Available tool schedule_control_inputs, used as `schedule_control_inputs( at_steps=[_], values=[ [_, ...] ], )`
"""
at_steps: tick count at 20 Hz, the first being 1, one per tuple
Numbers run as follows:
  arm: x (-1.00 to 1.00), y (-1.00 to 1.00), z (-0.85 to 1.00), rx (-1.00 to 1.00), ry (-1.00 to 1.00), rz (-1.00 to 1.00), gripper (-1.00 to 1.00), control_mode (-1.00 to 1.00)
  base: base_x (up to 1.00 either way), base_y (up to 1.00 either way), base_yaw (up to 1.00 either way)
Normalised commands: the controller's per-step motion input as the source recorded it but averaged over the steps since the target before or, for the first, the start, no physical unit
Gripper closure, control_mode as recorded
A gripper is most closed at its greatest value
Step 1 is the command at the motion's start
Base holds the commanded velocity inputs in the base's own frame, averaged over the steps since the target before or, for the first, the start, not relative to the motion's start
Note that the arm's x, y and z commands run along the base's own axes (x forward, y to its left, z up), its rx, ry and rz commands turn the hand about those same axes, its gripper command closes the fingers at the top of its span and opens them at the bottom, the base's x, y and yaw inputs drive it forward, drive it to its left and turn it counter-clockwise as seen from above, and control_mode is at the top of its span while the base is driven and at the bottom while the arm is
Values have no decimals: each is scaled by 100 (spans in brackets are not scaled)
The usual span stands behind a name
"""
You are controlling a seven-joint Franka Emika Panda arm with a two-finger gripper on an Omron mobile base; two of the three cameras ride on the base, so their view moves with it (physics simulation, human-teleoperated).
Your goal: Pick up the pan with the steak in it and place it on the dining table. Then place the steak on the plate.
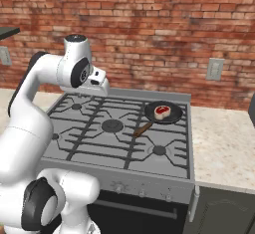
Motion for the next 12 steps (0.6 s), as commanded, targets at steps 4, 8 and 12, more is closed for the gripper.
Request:
schedule_control_inputs(
  at_steps=[4, 8, 12],
  values=[
    [4, -9, -2, 1, 0, -3, -100, -100, 0, 0, 0],
    [24, -32, -10, 4, 6, -17, -100, -100, 0, 0, 0],
    [43, -57, -22, 6, 7, -20, -100, -100, 0, 0, 0]
  ],
)
